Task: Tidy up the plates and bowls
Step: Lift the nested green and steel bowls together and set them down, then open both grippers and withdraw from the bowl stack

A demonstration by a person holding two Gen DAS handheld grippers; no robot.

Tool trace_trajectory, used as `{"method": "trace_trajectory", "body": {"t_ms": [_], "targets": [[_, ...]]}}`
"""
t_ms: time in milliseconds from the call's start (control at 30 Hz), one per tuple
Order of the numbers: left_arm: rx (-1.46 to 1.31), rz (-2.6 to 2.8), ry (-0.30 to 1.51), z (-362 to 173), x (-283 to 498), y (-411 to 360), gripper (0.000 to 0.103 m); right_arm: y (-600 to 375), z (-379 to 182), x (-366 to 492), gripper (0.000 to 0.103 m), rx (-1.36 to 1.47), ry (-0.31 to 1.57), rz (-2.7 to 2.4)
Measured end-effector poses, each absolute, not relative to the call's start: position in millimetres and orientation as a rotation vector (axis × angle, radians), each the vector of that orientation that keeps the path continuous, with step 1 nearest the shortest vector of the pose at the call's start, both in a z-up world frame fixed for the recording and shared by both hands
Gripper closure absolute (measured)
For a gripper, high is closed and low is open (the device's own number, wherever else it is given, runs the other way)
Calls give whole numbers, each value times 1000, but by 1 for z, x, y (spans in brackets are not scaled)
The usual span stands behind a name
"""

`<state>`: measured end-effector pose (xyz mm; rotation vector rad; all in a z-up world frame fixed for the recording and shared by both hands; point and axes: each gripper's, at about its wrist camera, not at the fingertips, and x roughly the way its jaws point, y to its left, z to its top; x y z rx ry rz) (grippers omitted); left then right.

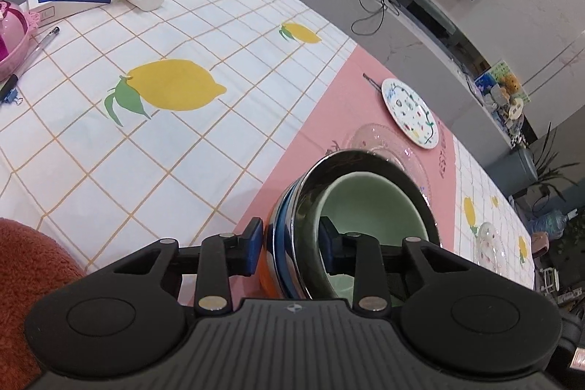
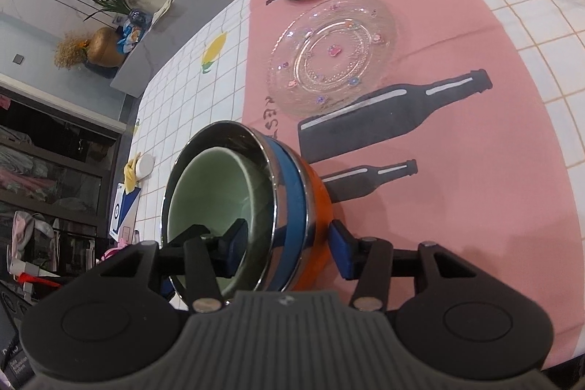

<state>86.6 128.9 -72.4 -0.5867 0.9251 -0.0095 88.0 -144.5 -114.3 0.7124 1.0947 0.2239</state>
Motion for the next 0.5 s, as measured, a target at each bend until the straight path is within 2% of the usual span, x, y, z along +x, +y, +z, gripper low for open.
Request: {"method": "trace_trajectory", "body": {"t_ms": [67,200,500], "targets": [[-584,-6,890,-66,83,130,51,-146,-110,83,49,706,1079,230],[-534,20,801,-44,70,125,50,-152,-91,69,44,647,1006,229],[-445,-110,737,-4,70,92,50,-187,-60,43,44,637,880,204]]}}
